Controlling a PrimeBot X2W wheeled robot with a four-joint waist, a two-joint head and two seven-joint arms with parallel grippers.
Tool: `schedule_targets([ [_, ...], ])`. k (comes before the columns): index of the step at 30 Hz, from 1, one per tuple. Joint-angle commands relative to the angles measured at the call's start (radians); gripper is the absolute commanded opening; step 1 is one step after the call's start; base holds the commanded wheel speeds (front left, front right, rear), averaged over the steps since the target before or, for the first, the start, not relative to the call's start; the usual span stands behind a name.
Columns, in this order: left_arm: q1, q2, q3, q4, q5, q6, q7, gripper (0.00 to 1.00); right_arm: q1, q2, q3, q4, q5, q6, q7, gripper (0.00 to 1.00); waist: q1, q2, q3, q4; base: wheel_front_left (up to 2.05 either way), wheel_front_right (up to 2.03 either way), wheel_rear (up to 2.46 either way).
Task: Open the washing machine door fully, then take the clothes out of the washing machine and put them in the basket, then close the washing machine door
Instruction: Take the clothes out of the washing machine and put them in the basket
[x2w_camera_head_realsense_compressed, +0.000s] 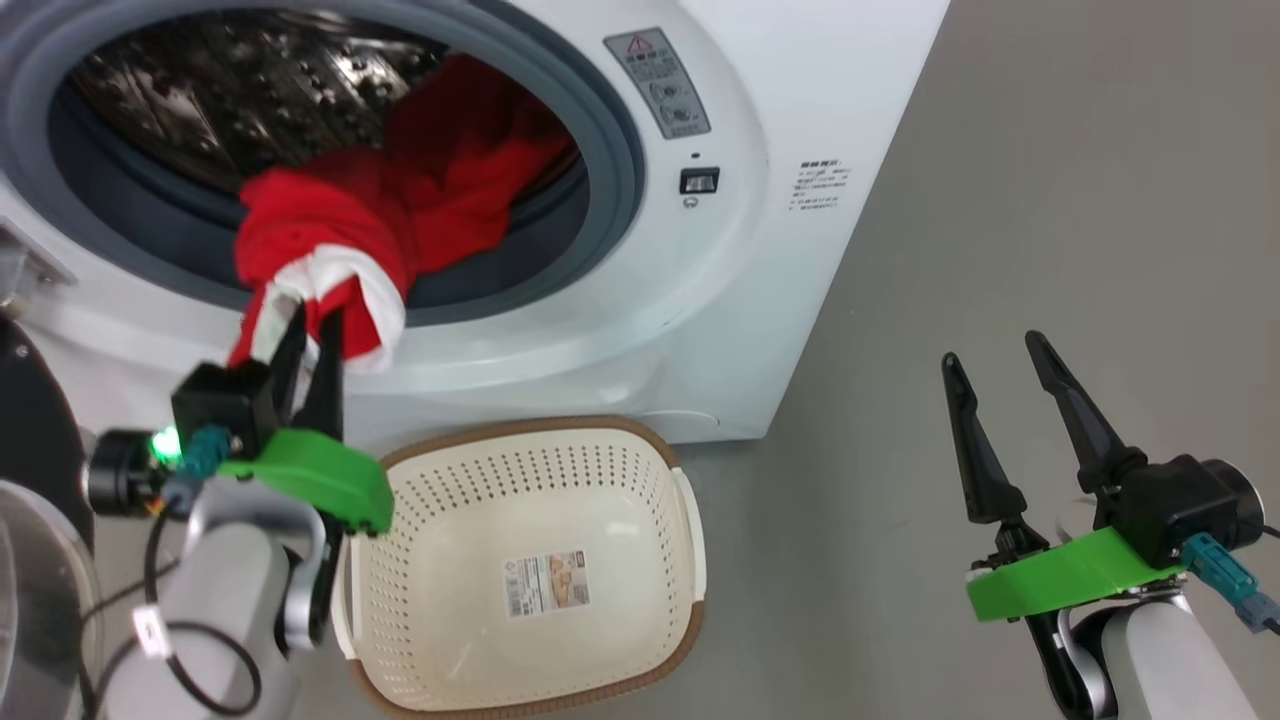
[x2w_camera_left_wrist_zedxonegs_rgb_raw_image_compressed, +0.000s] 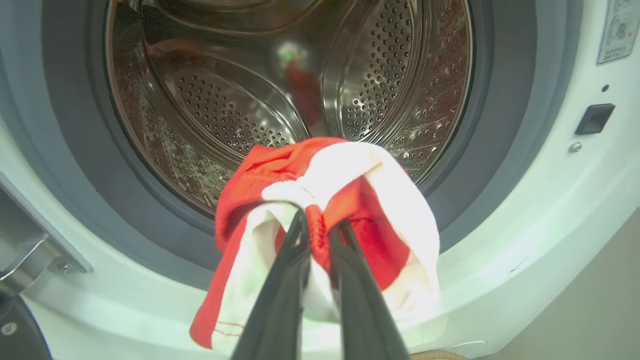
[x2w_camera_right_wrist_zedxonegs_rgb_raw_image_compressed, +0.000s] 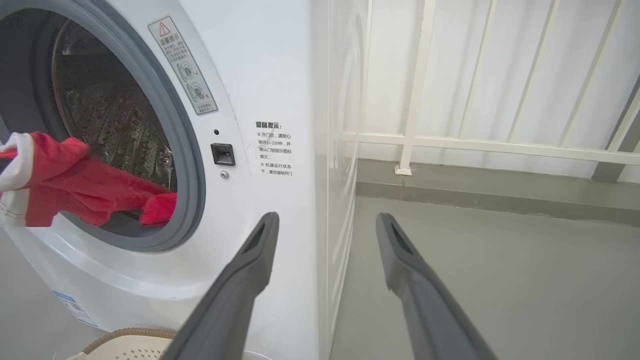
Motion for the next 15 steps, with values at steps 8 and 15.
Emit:
schedule_targets([
  [8,0.107,0.036,0.027,-0.132,-0.026,0.032,0.010,0.00,0.013,-0.004,0.017,-0.023,-0.007,0.005,-0.006,1.00,0.0000,0.0000,-0.040,0.004,0.00,0.00,0.00],
  [15,0.204,0.037,0.013,-0.229,-0.037,0.054,0.035,0.00,0.031,-0.004,0.011,-0.021,-0.005,0.005,-0.006,1.00,0.0000,0.0000,-0.078,-0.001,0.00,0.00,0.00],
])
